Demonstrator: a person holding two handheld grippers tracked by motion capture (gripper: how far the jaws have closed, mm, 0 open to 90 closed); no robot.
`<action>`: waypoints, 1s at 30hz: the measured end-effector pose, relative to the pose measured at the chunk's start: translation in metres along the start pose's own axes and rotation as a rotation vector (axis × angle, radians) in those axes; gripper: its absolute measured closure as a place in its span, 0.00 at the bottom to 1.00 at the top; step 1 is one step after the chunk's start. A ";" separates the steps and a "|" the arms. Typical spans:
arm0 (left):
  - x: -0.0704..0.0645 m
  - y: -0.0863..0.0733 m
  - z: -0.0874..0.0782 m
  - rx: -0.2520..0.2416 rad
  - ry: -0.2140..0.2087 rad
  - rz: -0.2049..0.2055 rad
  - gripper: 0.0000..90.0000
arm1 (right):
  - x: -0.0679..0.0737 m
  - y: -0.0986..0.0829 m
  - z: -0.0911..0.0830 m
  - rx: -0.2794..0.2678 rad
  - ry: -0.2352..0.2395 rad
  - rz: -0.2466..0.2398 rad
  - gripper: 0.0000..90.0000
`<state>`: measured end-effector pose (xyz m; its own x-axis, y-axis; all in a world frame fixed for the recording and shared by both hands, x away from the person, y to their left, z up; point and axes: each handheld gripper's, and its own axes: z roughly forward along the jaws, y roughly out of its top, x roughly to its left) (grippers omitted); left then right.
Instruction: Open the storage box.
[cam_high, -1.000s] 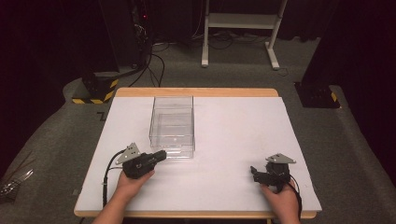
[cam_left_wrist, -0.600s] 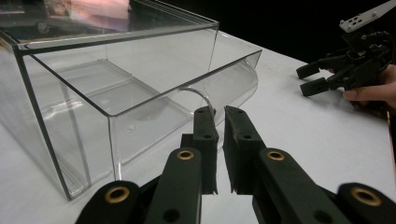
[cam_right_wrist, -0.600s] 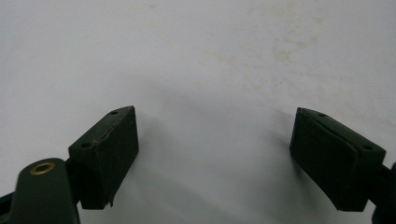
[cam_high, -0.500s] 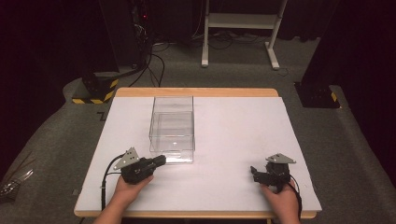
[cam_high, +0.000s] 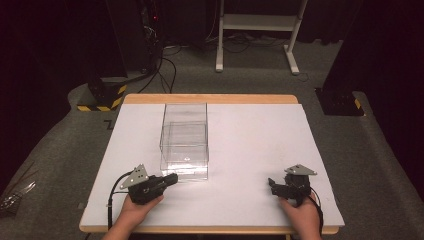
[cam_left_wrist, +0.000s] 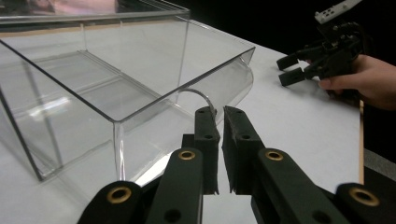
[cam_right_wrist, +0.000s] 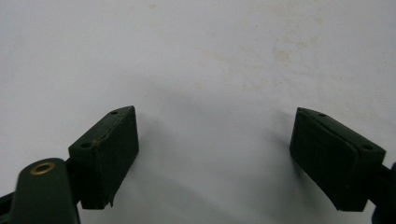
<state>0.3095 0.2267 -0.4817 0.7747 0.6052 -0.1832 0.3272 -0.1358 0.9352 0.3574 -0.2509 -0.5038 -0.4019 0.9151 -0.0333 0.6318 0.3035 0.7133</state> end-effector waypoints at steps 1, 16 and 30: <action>-0.002 0.000 0.000 0.001 -0.006 0.003 0.94 | 0.000 0.000 0.000 0.000 0.000 0.000 0.17; -0.013 -0.007 -0.009 0.022 -0.046 0.003 0.95 | 0.000 0.000 0.000 -0.001 0.000 -0.001 0.18; -0.024 -0.013 -0.020 0.027 -0.065 0.004 0.95 | 0.001 0.000 0.000 -0.002 0.001 -0.003 0.19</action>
<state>0.2760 0.2293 -0.4834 0.8089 0.5529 -0.1997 0.3381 -0.1597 0.9275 0.3568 -0.2505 -0.5037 -0.4046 0.9138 -0.0349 0.6293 0.3059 0.7145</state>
